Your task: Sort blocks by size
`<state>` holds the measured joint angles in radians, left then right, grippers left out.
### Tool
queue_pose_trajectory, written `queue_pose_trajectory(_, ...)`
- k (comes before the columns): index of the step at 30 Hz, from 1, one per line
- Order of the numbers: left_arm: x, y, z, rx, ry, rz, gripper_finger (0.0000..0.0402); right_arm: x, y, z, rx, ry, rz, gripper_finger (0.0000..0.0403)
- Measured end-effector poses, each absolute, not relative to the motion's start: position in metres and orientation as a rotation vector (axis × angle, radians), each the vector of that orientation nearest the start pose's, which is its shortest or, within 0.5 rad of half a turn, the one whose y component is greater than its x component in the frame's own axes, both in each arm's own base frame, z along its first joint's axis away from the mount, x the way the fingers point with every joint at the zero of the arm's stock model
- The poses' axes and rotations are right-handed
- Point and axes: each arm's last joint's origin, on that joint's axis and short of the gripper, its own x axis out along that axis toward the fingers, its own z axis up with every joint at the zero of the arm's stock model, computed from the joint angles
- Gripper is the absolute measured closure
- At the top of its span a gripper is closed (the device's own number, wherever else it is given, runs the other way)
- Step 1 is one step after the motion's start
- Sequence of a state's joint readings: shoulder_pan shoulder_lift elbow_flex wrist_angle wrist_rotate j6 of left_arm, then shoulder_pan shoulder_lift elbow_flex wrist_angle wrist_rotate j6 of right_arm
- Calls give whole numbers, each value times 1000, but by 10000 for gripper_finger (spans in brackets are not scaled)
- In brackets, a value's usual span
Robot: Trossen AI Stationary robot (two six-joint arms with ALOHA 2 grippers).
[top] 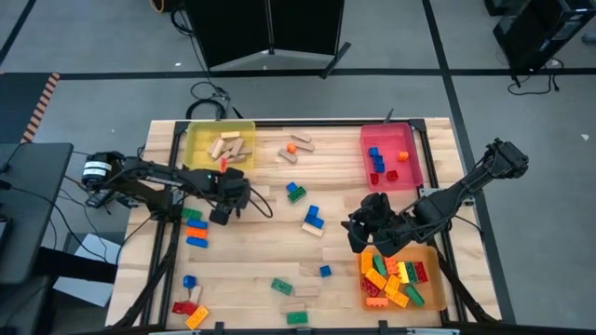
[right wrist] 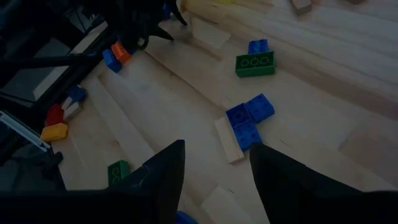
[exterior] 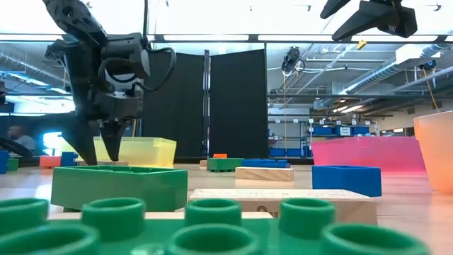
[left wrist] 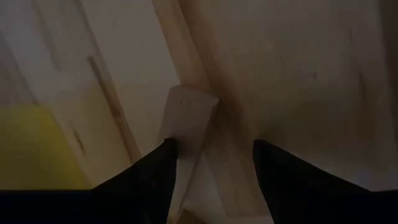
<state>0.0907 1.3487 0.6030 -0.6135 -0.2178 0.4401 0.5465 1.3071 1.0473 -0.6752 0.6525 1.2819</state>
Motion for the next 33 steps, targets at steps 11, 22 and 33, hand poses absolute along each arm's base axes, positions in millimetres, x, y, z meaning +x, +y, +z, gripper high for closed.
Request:
queue_pose_trajectory(11, 200, 12, 141, 358, 1365, -147, 184, 229, 119, 281, 694, 562, -543, 208)
queue_pose_trajectory(22, 204, -30, 162, 388, 1405, -296, 184, 230, 120, 281, 699, 556, -535, 208)
queue_pose_trajectory(33, 204, -30, 162, 476, 1393, -311, 184, 229, 120, 281, 690, 559, -530, 208)
